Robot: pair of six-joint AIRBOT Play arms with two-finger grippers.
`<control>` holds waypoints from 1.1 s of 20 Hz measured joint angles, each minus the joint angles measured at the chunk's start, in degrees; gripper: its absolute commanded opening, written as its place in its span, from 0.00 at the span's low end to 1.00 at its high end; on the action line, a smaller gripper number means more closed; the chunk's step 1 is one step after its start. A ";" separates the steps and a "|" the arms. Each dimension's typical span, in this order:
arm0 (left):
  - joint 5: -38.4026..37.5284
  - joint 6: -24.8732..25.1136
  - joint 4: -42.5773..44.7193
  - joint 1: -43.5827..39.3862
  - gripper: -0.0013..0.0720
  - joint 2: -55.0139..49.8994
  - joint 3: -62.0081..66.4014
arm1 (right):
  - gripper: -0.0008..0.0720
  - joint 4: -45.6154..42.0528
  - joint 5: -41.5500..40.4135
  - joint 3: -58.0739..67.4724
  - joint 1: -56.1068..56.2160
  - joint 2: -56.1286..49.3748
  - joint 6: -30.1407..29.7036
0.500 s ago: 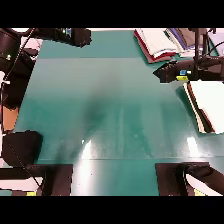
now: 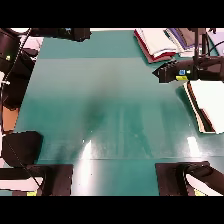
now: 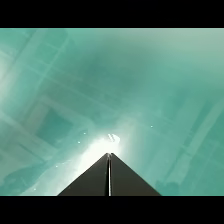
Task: Fold the shirts.
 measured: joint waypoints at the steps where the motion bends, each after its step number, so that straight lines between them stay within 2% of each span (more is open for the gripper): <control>1: 0.26 0.00 0.00 0.00 0.05 0.00 0.00 | 0.05 0.00 0.13 0.00 0.00 0.00 0.02; 6: 0.50 -0.17 -0.24 0.37 0.05 0.46 0.00 | 0.05 0.00 0.79 0.00 0.00 0.00 0.02; 13: -20.06 -0.09 8.48 9.55 0.05 10.32 -3.52 | 0.05 -0.02 1.16 0.00 0.00 0.00 0.04; 18: -29.53 0.00 16.22 18.01 0.06 25.27 -22.29 | 0.05 -0.02 1.18 0.00 0.00 0.00 0.04; 19: -30.82 0.02 18.08 19.76 0.32 28.33 -27.63 | 0.05 0.00 1.18 0.00 0.00 -0.02 0.04; 20: -31.95 0.00 20.26 21.55 0.73 31.19 -33.05 | 0.05 0.00 1.18 0.00 0.00 0.00 0.04; 21: -32.89 -0.09 22.38 23.17 0.78 33.53 -38.05 | 0.05 0.00 1.18 0.00 0.00 0.00 0.04; 22: -33.44 -0.35 24.41 24.74 0.78 35.47 -42.95 | 0.05 0.00 1.18 0.00 0.00 -0.02 0.04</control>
